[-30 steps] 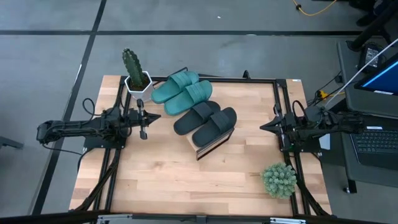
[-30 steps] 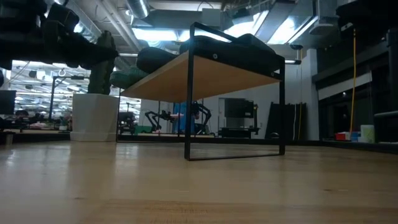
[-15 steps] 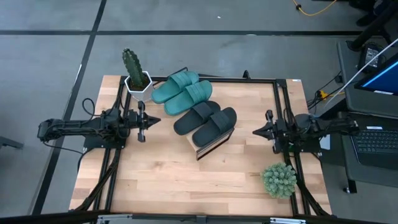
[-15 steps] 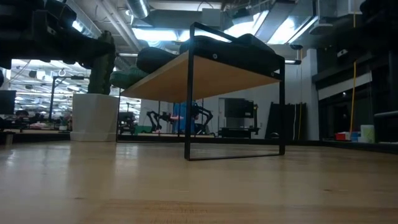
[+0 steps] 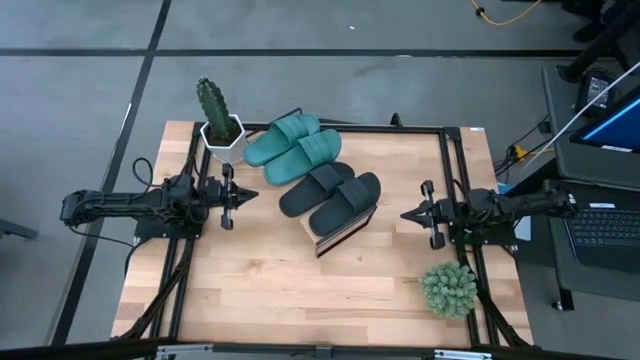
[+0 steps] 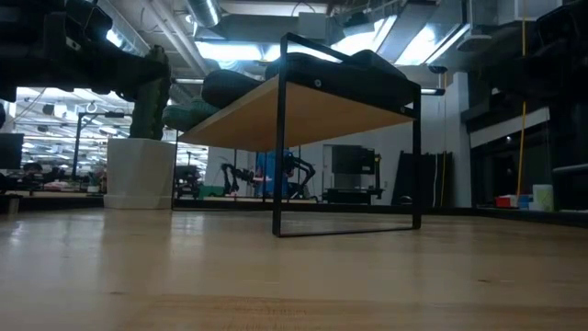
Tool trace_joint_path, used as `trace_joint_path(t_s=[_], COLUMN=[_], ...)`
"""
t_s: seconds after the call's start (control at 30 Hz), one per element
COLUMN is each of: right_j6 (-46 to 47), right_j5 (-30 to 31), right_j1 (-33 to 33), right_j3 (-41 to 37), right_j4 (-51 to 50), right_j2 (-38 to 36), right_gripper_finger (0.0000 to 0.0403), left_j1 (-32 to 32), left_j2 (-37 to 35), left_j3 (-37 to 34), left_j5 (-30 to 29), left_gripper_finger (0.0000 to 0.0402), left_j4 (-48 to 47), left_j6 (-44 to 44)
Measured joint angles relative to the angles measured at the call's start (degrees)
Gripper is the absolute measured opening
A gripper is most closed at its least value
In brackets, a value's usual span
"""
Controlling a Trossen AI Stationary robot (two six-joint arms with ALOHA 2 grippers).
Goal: Pick and place slides into the shelf
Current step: Return to home position
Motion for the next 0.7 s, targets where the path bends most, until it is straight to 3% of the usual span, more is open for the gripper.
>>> trace_joint_path(t_s=[0.7], right_j6=[0.61], right_j5=[-0.01], right_j1=[-0.13], right_j3=[0.02], right_j4=[-2.09], right_j2=[0.01], right_gripper_finger=[0.0006], left_j1=[0.00], left_j2=[0.00], left_j3=[0.00], left_j5=[0.09], left_gripper_finger=[0.0000], left_j4=[0.00], left_j6=[0.11])
